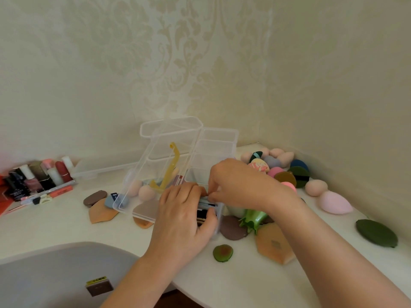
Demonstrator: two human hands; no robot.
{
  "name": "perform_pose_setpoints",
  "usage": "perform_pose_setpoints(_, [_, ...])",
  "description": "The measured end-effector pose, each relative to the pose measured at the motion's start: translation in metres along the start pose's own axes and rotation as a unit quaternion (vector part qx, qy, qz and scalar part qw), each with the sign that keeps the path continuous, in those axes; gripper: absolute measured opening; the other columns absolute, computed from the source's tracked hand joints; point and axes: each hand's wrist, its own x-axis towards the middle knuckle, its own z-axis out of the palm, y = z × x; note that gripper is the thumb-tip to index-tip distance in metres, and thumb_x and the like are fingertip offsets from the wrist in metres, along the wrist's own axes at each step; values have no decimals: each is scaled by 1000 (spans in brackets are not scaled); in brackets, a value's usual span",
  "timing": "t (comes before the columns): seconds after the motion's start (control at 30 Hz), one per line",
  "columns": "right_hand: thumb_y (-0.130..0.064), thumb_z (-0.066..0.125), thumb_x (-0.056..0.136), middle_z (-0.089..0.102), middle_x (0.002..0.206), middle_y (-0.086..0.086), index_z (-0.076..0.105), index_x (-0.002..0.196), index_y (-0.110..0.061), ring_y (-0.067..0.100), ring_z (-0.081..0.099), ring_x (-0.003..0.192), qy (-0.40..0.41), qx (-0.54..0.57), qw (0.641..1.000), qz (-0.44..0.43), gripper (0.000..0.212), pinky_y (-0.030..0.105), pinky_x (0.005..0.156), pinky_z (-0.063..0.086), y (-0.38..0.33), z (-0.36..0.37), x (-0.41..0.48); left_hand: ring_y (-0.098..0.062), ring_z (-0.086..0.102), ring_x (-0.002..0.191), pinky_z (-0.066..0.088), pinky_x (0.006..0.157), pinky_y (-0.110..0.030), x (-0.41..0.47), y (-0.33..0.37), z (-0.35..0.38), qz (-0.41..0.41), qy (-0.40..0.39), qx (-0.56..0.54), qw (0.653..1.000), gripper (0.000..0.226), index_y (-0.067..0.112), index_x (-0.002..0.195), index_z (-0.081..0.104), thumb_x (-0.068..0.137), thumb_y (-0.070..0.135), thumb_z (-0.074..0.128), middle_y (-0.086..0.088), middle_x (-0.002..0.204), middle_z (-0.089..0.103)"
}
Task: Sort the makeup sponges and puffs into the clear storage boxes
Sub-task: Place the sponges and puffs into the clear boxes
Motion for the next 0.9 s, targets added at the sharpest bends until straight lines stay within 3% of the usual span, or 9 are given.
perform_pose_setpoints(0.07, [-31, 66, 83, 70, 92, 11, 74, 81, -9, 25, 65, 87, 21, 168, 985, -19, 23, 39, 78, 55, 12, -12, -10, -14, 47, 87, 32, 86, -24, 1, -1, 0, 1, -2, 3, 1000, 26, 17, 90, 56, 79, 38, 45, 6, 88, 55])
perform_pose_setpoints(0.17, [-27, 67, 86, 70, 72, -1, 73, 74, -8, 3, 61, 65, 129, 388, 912, 2, 23, 17, 63, 50, 37, -32, -23, -16, 51, 86, 31, 83, -25, 1, -3, 1, -3, -6, 2, 1000, 29, 18, 93, 57, 78, 40, 45, 7, 88, 58])
perform_pose_setpoints(0.23, [-26, 64, 88, 69, 69, -2, 71, 71, -8, 4, 57, 60, 228, 430, 870, 78, 26, 20, 62, 48, 62, -35, -21, -17, 52, 88, 33, 84, -27, 1, -4, 2, 0, -11, 8, 1000, 33, 18, 96, 59, 78, 41, 45, 7, 91, 59])
perform_pose_setpoints(0.37, [-32, 60, 90, 68, 73, 0, 71, 73, -12, 12, 57, 68, 265, 354, 855, 271, 29, 25, 65, 45, 112, -19, -15, -18, 52, 88, 39, 83, -32, 3, -6, 3, 9, -7, 15, 1000, 35, 17, 92, 64, 78, 41, 45, 6, 89, 59])
perform_pose_setpoints(0.47, [-29, 59, 90, 68, 76, 2, 72, 80, -8, 18, 60, 77, 265, 306, 850, 337, 28, 30, 71, 48, 135, -7, -12, -18, 50, 91, 41, 83, -34, 4, -4, 4, 8, 13, 22, 1000, 30, 15, 82, 63, 76, 38, 46, 7, 81, 60])
perform_pose_setpoints(0.57, [-26, 60, 89, 68, 96, 8, 70, 90, -10, 23, 59, 88, 265, 238, 851, 385, 20, 35, 81, 48, 147, 0, -10, -18, 46, 97, 33, 83, -32, 4, -4, 7, 0, 18, 38, 999, 29, 16, 80, 63, 75, 38, 45, 6, 75, 63])
perform_pose_setpoints(0.77, [-15, 53, 92, 63, 113, 8, 65, 111, -14, 22, 56, 98, 279, 220, 851, 386, 22, 32, 82, 45, 157, 6, -6, -18, 48, 97, 35, 83, -33, 4, -8, 7, 0, -8, 42, 999, 37, 17, 89, 67, 77, 41, 42, 7, 77, 66])
perform_pose_setpoints(0.9, [-8, 52, 89, 61, 117, 13, 49, 132, -20, 27, 58, 102, 291, 243, 856, 351, 44, 32, 83, 47, 156, 12, 8, -16, 47, 95, 35, 82, -32, 5, -8, 7, -4, -11, 33, 999, 34, 19, 85, 66, 76, 41, 41, 10, 75, 65])
